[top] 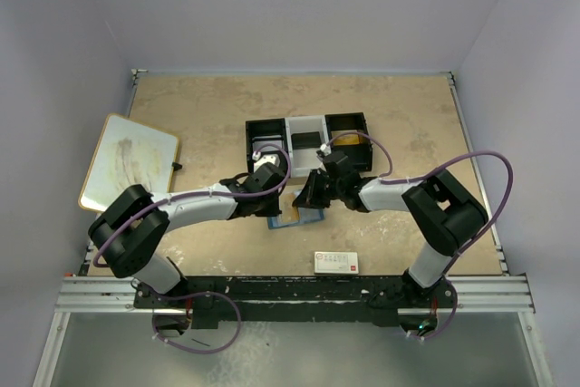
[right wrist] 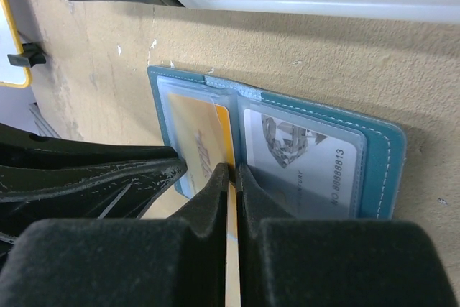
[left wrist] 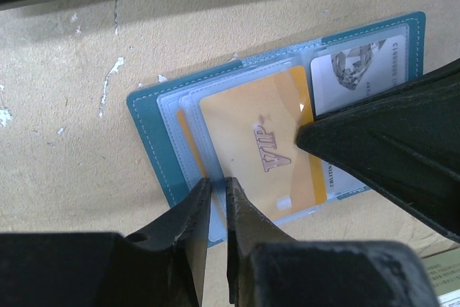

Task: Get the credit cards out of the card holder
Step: Remove the credit card from the card holder.

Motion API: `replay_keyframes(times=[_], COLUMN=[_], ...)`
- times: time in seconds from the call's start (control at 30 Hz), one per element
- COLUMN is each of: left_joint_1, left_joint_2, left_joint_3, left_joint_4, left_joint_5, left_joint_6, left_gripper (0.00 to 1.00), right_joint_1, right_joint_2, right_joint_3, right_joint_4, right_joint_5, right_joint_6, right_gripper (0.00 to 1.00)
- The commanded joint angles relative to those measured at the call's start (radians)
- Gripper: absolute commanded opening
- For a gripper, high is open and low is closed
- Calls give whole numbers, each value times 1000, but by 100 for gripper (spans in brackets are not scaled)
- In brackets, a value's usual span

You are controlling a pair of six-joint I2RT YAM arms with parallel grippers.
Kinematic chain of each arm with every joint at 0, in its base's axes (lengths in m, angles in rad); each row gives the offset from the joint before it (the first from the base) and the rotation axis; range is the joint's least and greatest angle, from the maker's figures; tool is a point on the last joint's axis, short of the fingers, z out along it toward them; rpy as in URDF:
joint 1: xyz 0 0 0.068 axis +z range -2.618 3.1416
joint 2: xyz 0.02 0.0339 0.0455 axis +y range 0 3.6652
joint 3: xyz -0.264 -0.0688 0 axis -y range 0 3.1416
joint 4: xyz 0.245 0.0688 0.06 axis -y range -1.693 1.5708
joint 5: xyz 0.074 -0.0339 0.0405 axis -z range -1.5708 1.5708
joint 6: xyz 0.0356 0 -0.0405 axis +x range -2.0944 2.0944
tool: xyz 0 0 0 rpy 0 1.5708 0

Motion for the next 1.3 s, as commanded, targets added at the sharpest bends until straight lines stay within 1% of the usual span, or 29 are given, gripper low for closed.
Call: replay_keyframes(times=[0.0, 0.27, 0.47, 0.5, 0.63, 0.7, 0.87, 1.0, 1.17, 1.27], left_joint_1=[-7, -6, -7, -7, -6, -7, -6, -6, -7, -7], left_joint_2=[-3, 6, 17, 18, 18, 19, 26, 21, 7, -41], left_joint_3=[-18, -16, -9, -7, -5, 10, 30, 23, 24, 29], left_joint_4=[-22, -17, -19, -18, -24, -43, -61, -52, -47, -32], left_joint_5=[-38, -34, -29, -29, -33, -47, -54, -53, -44, -36], left_joint_6=[-11, -10, -4, -4, -3, -3, 10, 8, 10, 9], left_gripper=[10, 10, 9, 9, 9, 9, 7, 6, 6, 11], right_joint_1=[-14, -35, -36, -36, -42, -53, -106, -117, -121, -121], right_joint_2=[-43, -41, -30, -29, -42, -50, -50, -54, -52, -49], right_joint_3=[-9, -45, -49, -50, -57, -61, -100, -113, -117, -119], right_joint_4=[0, 97, 138, 140, 124, 108, 158, 165, 167, 177], right_joint_5=[5, -110, -149, -150, -124, -107, -174, -188, -189, -194], right_joint_6=[-19, -21, -16, -15, -7, -16, -22, -30, -24, -18], right_gripper=[4, 12, 14, 14, 7, 6, 6, 3, 3, 4])
